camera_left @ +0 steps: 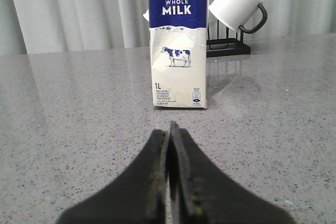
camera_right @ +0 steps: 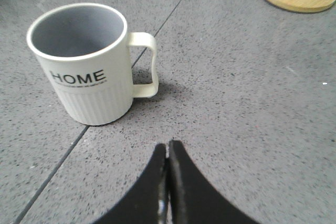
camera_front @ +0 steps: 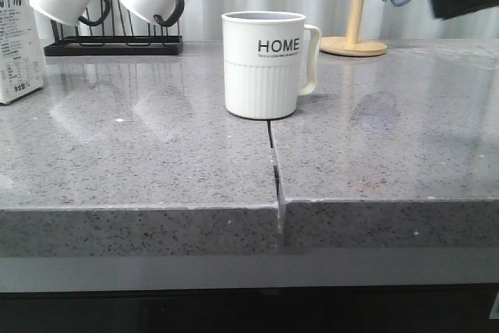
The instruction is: Place milk next to cup
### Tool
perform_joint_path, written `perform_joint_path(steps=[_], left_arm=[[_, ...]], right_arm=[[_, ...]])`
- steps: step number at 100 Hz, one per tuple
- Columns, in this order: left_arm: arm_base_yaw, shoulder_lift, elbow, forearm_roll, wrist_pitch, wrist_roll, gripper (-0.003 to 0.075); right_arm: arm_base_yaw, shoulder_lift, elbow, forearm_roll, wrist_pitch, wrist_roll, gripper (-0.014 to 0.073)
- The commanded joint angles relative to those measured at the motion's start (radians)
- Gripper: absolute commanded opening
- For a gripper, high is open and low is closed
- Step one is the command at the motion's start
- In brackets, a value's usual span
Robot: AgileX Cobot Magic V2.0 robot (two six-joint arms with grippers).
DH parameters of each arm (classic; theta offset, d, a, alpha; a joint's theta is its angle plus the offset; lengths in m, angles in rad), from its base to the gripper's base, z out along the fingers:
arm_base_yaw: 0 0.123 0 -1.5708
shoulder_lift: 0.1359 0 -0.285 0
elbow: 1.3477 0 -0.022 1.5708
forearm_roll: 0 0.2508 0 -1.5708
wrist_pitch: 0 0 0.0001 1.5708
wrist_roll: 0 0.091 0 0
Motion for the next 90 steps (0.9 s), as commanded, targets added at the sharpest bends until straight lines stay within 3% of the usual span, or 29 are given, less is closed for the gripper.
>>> perform_joint_path(steps=[1,58,73,90], left_arm=[[0.0,-0.03,0.038,-0.002,-0.085,-0.003,-0.0021],[0.0,-0.03,0.038,0.001,-0.099,-0.003,-0.0021],[0.0,-0.03,0.033,0.001,-0.158,-0.003,-0.002],[0.0,-0.01,-0.062,0.001,-0.107,-0.003,-0.0021]], right_arm=[[-0.002,-0.102,0.001,0.003,-0.006,-0.006,-0.0067],[-0.002,-0.765,0.262,0.044,0.187,0.001,-0.0067],[-0.002,-0.827,0.302,0.044,0.188,0.001,-0.0067],[-0.002,-0.828,0.302,0.044,0.188,0.001,-0.0067]])
